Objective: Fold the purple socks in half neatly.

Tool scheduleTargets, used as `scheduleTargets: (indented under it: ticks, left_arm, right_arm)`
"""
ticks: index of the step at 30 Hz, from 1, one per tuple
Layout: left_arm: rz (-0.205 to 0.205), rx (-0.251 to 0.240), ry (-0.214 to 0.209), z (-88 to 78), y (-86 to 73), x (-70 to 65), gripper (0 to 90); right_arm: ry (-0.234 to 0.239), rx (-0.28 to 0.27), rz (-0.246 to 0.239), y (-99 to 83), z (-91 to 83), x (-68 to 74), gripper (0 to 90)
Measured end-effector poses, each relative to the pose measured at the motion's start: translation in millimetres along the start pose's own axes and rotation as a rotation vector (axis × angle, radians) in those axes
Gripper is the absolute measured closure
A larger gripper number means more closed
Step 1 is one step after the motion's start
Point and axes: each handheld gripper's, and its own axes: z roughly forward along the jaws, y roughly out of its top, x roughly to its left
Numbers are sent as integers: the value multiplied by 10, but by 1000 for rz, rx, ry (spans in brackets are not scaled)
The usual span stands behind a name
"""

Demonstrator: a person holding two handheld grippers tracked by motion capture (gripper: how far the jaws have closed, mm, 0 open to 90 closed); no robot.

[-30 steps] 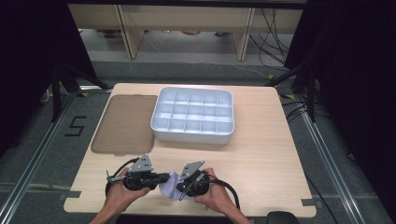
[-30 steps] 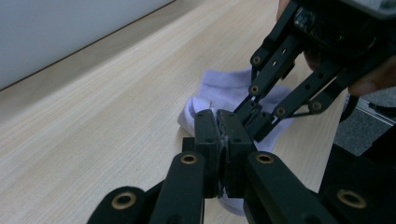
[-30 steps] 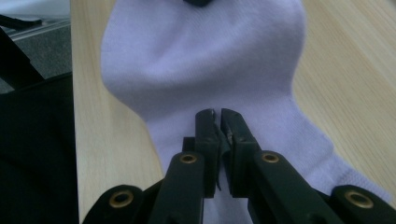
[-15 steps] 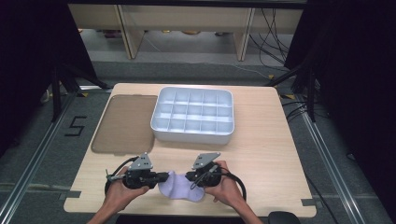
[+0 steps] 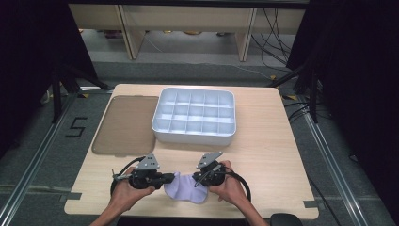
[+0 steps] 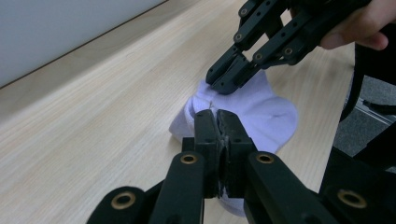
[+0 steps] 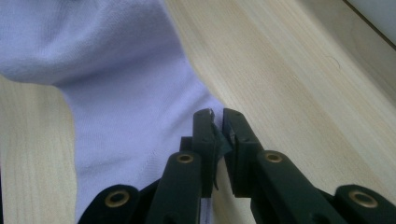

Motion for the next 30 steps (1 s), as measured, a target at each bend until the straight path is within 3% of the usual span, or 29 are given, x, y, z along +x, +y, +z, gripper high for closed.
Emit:
scheduleTargets:
  ticks: [3, 6, 7, 10, 11, 12, 18, 19, 21, 25, 30]
  left_arm:
    - [11, 1, -11, 55, 51, -14, 870]
    - [9, 22, -21, 144, 83, -51, 870]
    - [-2, 25, -23, 181, 85, -70, 870]
    - [13, 58, -24, 250, 93, -84, 869]
    - [17, 64, -29, 269, 96, -85, 869]
    - [9, 69, -26, 287, 96, -90, 869]
    - [11, 85, -30, 349, 119, -88, 868]
    - [25, 93, -33, 370, 127, -80, 867]
    - [5, 91, -37, 399, 131, -98, 863]
    - [5, 102, -48, 455, 143, -112, 855]
    - [10, 105, -55, 502, 159, -126, 848]
  right_arm:
    - [-1, -5, 0, -2, 4, 3, 843]
    - [10, 8, 21, -7, -9, -9, 841]
    - [14, -15, 18, -14, 4, -23, 839]
    - [28, -18, 32, -22, -8, -50, 822]
    - [24, -30, 68, -31, -9, -45, 811]
    - [26, -41, 71, -31, -16, -61, 802]
    - [-4, -121, 97, -27, -239, -124, 788]
    - [-8, -123, 110, -35, -268, -130, 785]
    - [-16, -128, 118, -59, -305, -153, 780]
    - [-13, -120, 141, -103, -335, -145, 780]
    - [-9, -114, 110, -119, -352, -143, 780]
